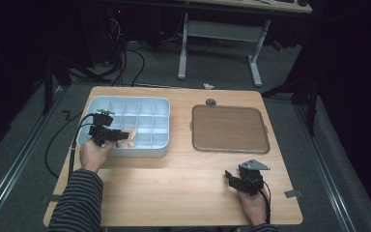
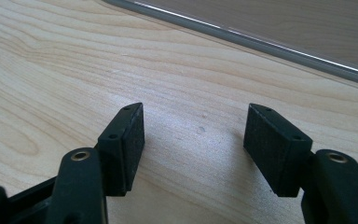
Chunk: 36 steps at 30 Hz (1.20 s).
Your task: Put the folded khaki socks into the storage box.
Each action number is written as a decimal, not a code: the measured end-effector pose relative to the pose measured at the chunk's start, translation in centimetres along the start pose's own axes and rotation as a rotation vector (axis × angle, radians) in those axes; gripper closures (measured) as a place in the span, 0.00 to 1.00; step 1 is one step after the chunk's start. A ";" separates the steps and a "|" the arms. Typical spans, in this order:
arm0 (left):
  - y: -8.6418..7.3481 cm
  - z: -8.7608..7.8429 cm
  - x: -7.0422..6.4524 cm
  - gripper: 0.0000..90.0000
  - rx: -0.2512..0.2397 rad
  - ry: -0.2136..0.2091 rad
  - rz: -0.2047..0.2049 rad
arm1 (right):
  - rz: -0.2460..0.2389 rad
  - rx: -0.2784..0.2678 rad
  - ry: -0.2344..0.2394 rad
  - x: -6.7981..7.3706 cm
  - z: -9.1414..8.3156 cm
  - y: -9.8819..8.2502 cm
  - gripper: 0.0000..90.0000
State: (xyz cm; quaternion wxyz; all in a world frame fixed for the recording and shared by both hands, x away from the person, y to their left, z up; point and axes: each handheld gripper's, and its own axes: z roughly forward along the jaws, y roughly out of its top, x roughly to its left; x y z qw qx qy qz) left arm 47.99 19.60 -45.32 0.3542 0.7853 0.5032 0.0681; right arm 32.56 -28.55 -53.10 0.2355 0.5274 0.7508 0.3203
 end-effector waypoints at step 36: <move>-0.1 2.9 0.0 0.86 0.172 0.071 -0.048 | 0.000 0.000 0.000 0.0 0.0 0.0 0.42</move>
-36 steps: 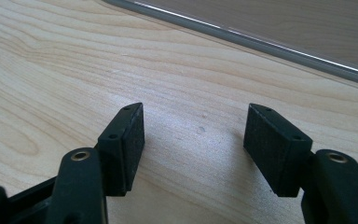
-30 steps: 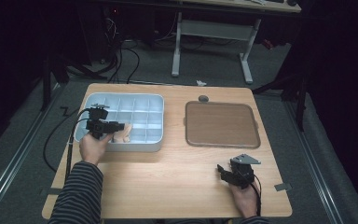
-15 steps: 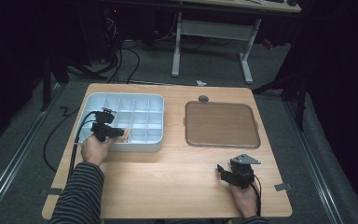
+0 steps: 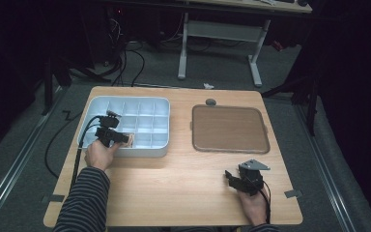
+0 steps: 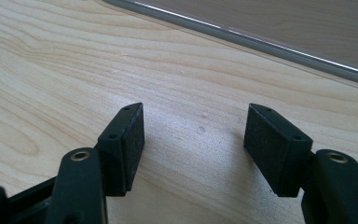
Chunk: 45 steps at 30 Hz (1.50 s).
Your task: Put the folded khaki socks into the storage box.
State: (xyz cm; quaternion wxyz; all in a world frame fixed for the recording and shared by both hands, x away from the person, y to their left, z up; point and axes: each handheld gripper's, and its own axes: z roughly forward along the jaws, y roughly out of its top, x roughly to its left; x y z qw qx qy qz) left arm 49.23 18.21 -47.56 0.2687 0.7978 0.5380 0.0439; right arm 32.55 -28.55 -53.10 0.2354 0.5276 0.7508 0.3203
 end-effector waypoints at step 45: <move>-2.8 -5.3 -1.2 0.52 -0.226 0.038 0.042 | -0.002 0.000 0.002 0.0 0.0 0.0 0.42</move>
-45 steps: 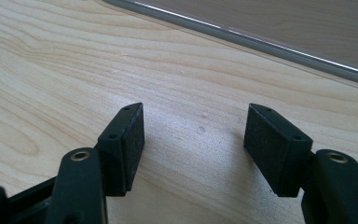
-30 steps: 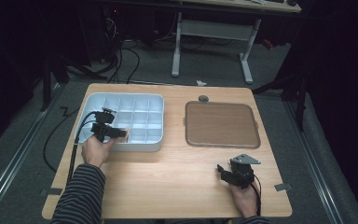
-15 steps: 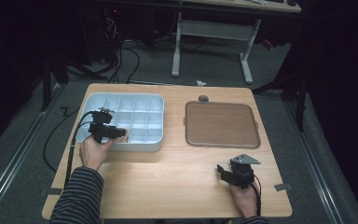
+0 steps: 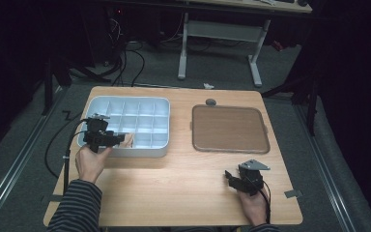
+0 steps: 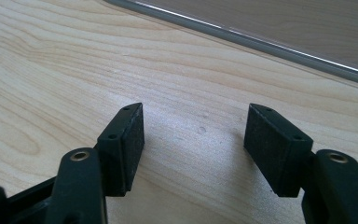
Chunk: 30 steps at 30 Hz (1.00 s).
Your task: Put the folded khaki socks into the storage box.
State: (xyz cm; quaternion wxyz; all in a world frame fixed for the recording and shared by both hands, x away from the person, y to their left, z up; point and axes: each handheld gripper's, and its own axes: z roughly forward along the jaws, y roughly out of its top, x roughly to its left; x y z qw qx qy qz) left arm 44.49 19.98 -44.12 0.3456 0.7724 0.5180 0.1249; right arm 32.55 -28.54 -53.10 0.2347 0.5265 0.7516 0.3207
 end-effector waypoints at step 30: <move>-2.0 -3.5 -1.8 0.51 -0.071 0.013 0.046 | -0.001 -0.001 -0.001 0.0 0.0 0.0 0.42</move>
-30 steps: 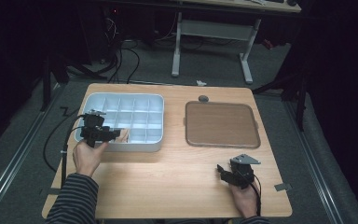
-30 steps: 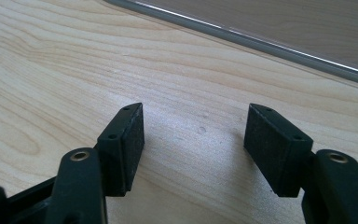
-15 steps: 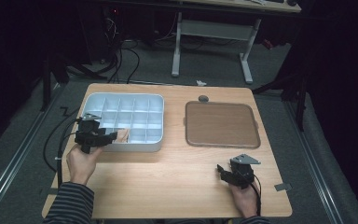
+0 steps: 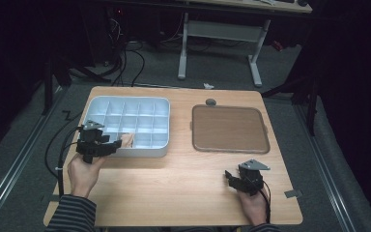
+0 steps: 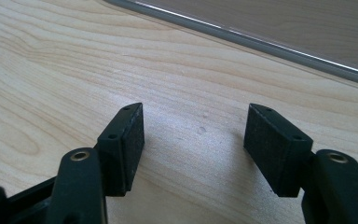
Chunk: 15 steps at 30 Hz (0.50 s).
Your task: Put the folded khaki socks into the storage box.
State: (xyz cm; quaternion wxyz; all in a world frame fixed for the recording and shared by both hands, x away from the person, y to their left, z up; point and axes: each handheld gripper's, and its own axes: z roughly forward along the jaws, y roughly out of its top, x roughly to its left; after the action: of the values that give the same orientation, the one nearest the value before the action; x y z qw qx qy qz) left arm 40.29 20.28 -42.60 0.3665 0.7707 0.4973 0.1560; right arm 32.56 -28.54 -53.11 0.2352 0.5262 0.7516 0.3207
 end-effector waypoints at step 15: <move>-1.7 -1.3 -0.5 0.49 -0.020 -0.017 -0.050 | 0.003 0.000 0.005 0.0 0.0 0.0 0.42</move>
State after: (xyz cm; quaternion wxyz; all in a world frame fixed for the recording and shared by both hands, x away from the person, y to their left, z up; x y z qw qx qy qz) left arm 38.15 20.83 -42.88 0.3825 0.7554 0.5118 0.1451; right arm 32.56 -28.58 -53.10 0.2332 0.5264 0.7514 0.3223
